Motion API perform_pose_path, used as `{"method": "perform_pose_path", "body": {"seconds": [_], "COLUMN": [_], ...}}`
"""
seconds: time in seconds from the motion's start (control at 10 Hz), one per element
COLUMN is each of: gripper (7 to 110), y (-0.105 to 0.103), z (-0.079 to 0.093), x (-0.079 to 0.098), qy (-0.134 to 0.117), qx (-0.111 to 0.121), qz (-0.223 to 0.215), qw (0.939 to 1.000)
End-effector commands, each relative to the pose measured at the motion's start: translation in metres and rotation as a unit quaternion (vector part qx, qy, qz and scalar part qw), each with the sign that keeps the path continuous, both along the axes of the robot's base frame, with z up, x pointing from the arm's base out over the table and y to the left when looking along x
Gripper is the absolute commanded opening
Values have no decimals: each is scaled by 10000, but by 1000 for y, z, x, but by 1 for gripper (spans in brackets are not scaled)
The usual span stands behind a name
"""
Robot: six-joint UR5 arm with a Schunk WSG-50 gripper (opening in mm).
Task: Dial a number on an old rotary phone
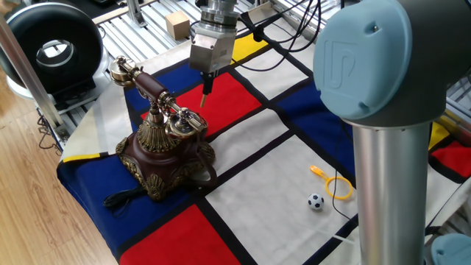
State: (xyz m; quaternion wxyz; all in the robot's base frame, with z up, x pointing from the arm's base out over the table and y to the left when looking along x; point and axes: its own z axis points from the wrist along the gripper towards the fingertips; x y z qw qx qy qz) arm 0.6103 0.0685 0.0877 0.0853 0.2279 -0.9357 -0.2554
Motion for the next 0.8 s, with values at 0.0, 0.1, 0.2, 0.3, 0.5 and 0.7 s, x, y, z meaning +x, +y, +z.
{"method": "perform_pose_path", "body": {"seconds": [0.0, 0.1, 0.2, 0.3, 0.5, 0.7], "gripper": [7, 7, 7, 7, 7, 7], "y": [2, 4, 4, 5, 5, 4], "z": [-2, -3, -4, -4, -5, -7], "x": [3, 4, 4, 4, 4, 5], "qy": [-19, -26, -33, -23, -23, -37], "qx": [34, 30, 30, 28, 5, -3], "qz": [-27, -47, -51, -54, -54, -61], "qw": [10000, 10000, 10000, 10000, 10000, 10000]}}
